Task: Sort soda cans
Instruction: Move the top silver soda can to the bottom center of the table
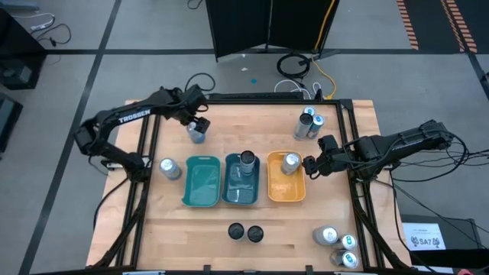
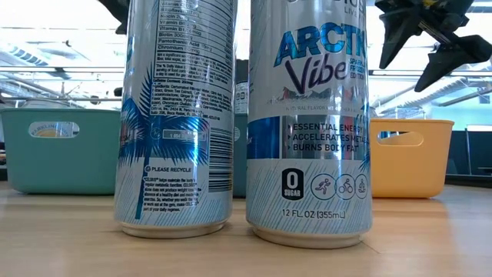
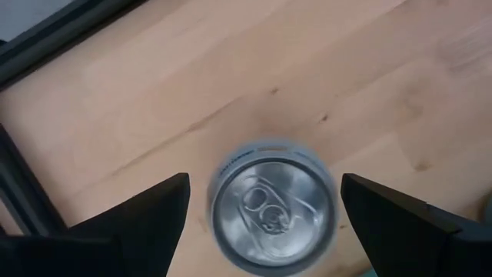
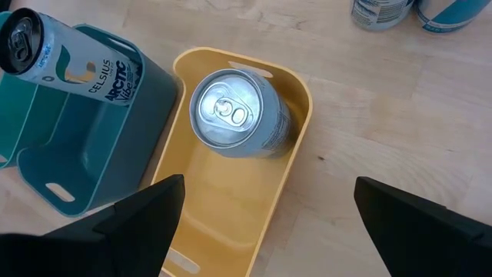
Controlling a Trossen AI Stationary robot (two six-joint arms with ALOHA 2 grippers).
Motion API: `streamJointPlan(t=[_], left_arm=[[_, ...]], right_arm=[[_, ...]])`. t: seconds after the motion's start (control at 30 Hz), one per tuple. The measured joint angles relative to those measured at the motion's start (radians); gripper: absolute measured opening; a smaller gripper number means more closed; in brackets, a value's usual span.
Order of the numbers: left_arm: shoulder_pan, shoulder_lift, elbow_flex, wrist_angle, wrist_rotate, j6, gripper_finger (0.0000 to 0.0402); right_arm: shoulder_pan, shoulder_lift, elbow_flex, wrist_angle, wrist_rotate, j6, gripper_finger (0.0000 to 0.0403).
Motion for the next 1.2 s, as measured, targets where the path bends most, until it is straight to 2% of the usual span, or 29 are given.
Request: streamJointPlan(t=[0.53,0.73,0.97,1.2], left_arm=[[0.013,0.113,0.002,-0.050,0.055,-0.001,0.0347],[0.013,0.115,0.002,-0.057,0.055,-0.008,0.0345],[0.013,0.114,0.002,-0.081,0.070,-0.015,0.0311],[0.015,0.096,0.000,-0.091,0.074,-0.004,0.0310]], right_arm=[[0.000,0.000,0.000,0.000,-0.001,0.001,0.0373],[0.000,0.000,0.000,0.000,-0.002,0.002,0.0373],[0.000,0.000,0.000,0.001,-0.002,0.004,0.0373],[0.000,0.000,0.000,0.001,-0.006,0.004,0.0373]])
